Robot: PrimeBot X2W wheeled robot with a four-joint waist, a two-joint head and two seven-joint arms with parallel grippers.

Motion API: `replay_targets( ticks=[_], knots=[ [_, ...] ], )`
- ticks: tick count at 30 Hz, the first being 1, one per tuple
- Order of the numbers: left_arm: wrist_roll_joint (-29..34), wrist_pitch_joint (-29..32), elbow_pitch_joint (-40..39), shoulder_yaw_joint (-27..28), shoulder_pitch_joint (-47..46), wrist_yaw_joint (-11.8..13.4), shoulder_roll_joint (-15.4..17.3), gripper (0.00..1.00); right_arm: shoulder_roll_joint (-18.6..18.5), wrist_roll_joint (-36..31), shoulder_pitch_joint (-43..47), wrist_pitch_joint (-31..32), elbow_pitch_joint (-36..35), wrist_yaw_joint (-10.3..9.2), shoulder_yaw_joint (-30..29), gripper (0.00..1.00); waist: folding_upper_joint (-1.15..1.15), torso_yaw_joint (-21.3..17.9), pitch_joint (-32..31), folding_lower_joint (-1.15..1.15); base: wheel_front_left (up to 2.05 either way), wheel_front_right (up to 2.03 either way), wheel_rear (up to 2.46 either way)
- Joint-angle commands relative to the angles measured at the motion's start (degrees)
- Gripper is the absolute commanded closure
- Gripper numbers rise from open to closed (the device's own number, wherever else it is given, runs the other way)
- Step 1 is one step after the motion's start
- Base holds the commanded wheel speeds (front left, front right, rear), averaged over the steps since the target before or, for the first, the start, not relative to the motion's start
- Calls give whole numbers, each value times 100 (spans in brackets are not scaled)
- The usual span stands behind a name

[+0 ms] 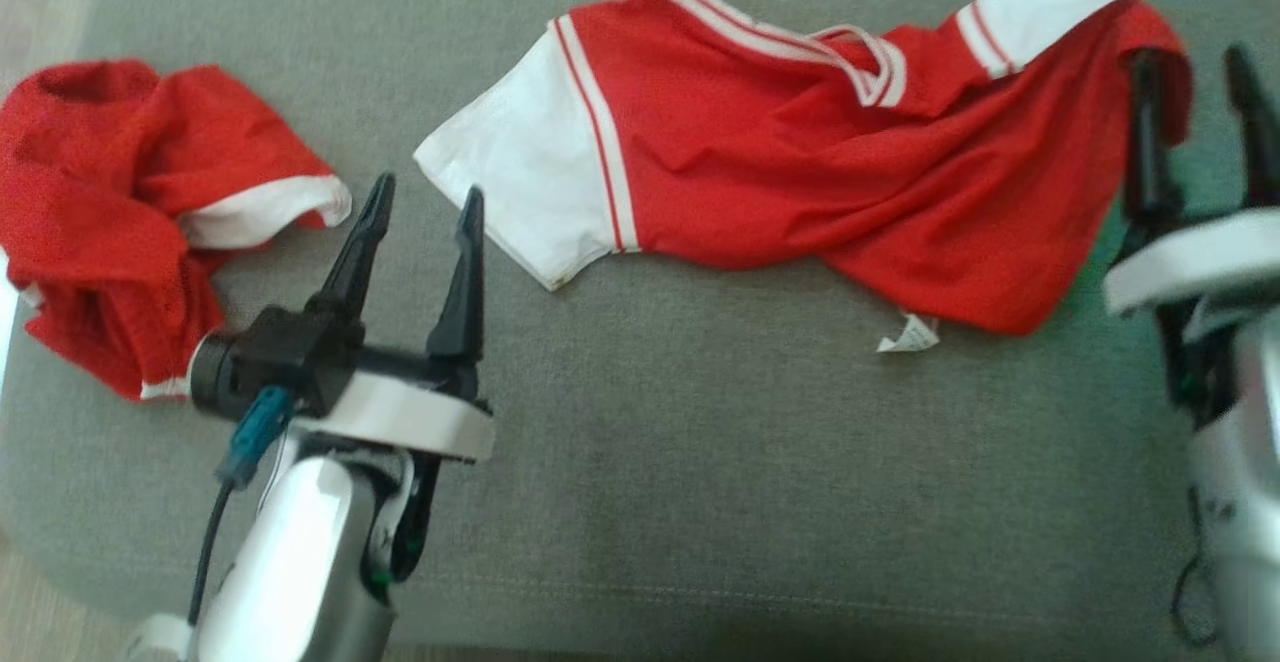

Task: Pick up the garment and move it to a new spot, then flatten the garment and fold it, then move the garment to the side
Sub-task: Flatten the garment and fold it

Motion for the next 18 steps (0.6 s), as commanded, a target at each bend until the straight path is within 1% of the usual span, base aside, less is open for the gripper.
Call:
replay_targets(
  ticks=[1,6,11,15,16,18],
  knots=[
    [50,-67,-168,259,22,62,161,0,83,-74,220,-64,-433,42,42,0,0,-147,-229,0,0,0,0],
    [33,-68,-204,336,302,156,242,0,523,-212,1283,119,-1526,42,-38,0,0,-268,-541,0,0,0,0],
    [4,-56,-224,365,560,223,306,0,946,-328,2296,465,-2490,42,-141,0,0,-357,-818,0,0,0,0],
    [-12,-17,-258,360,727,262,350,0,1127,-366,2896,737,-3055,42,-138,0,0,-410,-961,0,0,0,0],
    [-12,-17,-258,360,727,262,350,0,1127,-366,2896,737,-3055,42,-138,0,0,-410,-961,0,0,0,0],
    [-34,8,-298,379,808,293,385,0,1200,-373,3164,907,-3353,42,-102,0,0,-447,-1010,0,0,0,0]
  ],
)
